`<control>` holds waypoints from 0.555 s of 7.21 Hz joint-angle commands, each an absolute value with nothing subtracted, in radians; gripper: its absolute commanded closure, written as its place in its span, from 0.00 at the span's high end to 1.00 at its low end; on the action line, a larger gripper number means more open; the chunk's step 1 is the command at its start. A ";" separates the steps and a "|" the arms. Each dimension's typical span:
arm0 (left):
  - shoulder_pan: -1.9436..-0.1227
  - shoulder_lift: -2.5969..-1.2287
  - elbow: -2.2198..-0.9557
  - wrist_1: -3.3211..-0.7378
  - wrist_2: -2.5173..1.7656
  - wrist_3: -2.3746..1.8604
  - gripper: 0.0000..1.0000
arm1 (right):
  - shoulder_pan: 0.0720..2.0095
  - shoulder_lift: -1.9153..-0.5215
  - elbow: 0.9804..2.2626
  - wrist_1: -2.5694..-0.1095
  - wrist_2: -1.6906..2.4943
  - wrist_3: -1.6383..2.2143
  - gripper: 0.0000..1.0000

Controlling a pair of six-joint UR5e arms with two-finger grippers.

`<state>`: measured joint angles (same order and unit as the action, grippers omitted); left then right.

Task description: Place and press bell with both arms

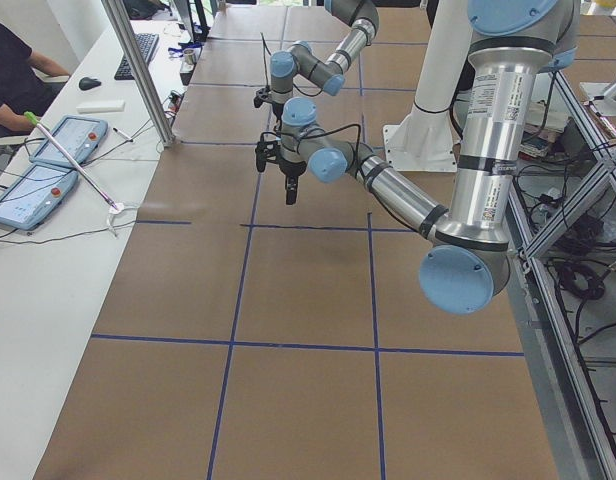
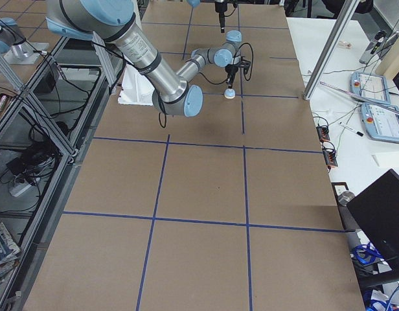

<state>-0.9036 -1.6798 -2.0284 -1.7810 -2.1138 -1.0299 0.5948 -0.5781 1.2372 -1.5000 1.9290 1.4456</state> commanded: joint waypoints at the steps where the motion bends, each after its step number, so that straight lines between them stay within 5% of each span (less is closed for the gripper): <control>1: -0.904 -1.680 -2.028 -1.781 -2.114 -1.029 1.00 | 0.656 -0.630 1.390 -1.546 2.005 1.445 0.00; 4: -0.904 -1.663 -2.026 -1.782 -2.115 -1.016 1.00 | 0.762 -0.901 1.680 -1.546 2.086 1.342 0.00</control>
<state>-0.9035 -1.6737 -2.0263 -1.7814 -2.1142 -1.0212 0.7044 -0.7779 1.5504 -1.5448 2.0400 1.4103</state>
